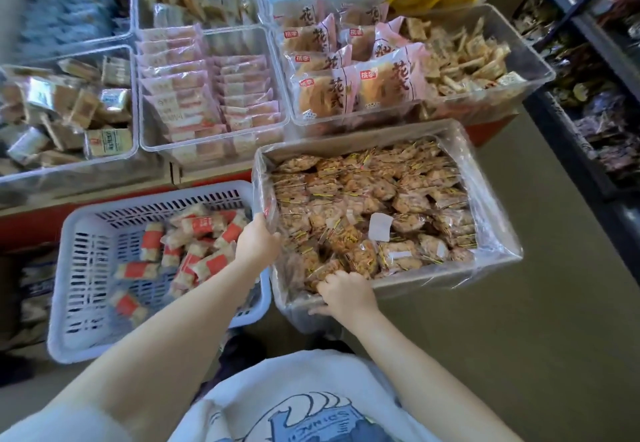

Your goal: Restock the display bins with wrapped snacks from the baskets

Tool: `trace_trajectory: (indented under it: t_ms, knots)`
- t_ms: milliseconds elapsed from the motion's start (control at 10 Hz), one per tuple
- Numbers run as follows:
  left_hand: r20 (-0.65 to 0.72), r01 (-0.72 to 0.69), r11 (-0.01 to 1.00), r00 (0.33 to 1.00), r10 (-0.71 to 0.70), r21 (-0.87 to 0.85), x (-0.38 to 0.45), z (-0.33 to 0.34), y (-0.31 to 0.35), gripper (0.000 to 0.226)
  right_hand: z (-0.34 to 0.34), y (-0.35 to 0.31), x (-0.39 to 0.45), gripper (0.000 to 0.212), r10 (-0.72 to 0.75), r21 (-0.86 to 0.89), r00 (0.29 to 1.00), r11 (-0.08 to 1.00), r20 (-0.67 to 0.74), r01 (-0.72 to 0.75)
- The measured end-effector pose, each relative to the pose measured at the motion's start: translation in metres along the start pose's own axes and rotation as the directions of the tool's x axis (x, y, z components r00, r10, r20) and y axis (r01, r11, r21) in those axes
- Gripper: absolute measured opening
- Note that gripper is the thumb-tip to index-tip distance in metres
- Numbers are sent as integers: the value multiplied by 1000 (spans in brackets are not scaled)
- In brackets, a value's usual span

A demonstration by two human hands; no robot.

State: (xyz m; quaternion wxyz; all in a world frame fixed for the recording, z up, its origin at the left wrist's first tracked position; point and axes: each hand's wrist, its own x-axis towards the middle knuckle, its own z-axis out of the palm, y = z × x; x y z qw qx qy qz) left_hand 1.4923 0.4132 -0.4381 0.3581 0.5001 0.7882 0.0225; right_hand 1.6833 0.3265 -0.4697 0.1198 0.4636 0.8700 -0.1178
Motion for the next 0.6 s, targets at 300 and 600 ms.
trace_trajectory:
  t_ms: [300,600]
  knots:
    - [144,64,977,989,-34,-203,-24,-17,-11,54,-10,-6,-6,57,79,1,994,997,81,-79]
    - [93,-144,940,979,181,-309,-98,-64,-119,28,-81,-90,0,63,313,279,911,880,268,-385]
